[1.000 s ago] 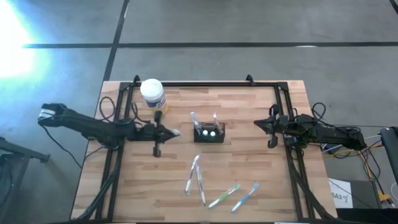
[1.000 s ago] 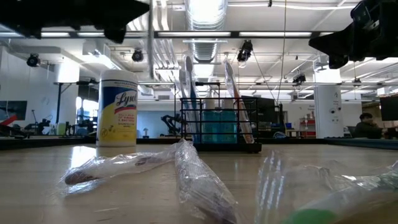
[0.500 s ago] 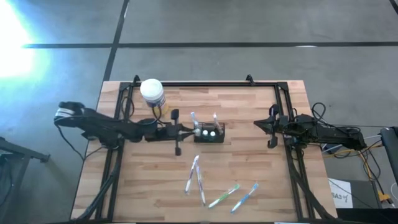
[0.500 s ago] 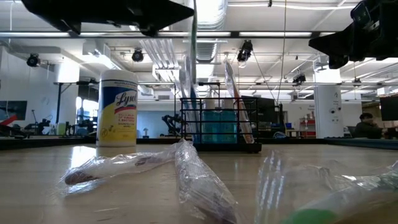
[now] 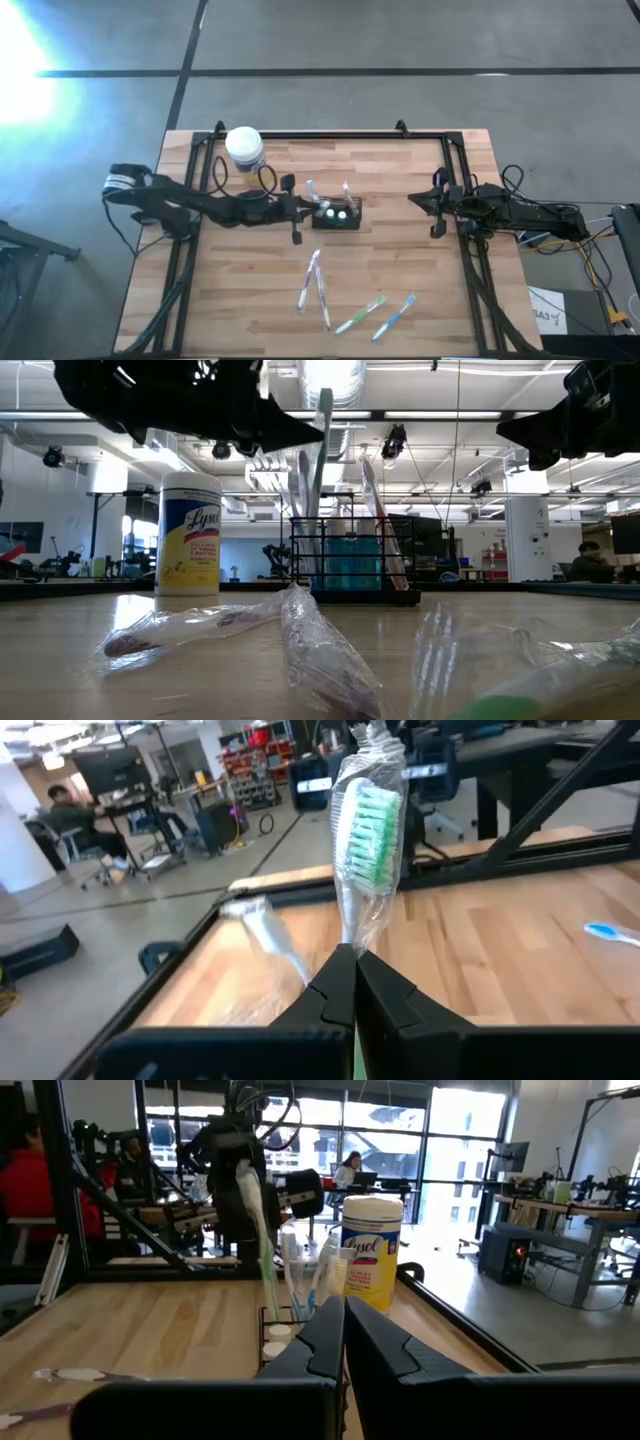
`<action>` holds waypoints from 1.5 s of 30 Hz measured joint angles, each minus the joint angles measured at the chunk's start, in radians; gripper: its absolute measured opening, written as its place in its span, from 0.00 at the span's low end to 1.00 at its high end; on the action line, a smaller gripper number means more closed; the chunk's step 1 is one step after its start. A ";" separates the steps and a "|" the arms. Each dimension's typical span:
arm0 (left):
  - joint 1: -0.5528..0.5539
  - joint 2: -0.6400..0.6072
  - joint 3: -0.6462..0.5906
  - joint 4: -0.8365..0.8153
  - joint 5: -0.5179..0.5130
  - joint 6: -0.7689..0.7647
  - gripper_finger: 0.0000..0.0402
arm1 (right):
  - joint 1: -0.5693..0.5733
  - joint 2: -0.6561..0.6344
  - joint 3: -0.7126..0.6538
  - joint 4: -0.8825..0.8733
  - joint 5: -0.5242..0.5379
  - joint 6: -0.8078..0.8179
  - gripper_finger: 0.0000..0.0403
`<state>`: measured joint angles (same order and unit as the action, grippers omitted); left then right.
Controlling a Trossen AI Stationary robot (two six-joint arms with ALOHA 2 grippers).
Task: Pick & Place toothbrushing station
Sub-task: Put the left green toothbrush into the black mesh organizer
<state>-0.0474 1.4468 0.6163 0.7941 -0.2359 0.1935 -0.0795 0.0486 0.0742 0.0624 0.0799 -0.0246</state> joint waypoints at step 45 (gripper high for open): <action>0.007 0.107 -0.114 0.124 -0.077 -0.225 0.25 | 0.000 0.000 0.000 0.002 0.000 0.006 0.02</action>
<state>-0.0402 1.5536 0.5022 0.9177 -0.3134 -0.0315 -0.0795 0.0486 0.0742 0.0647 0.0799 -0.0181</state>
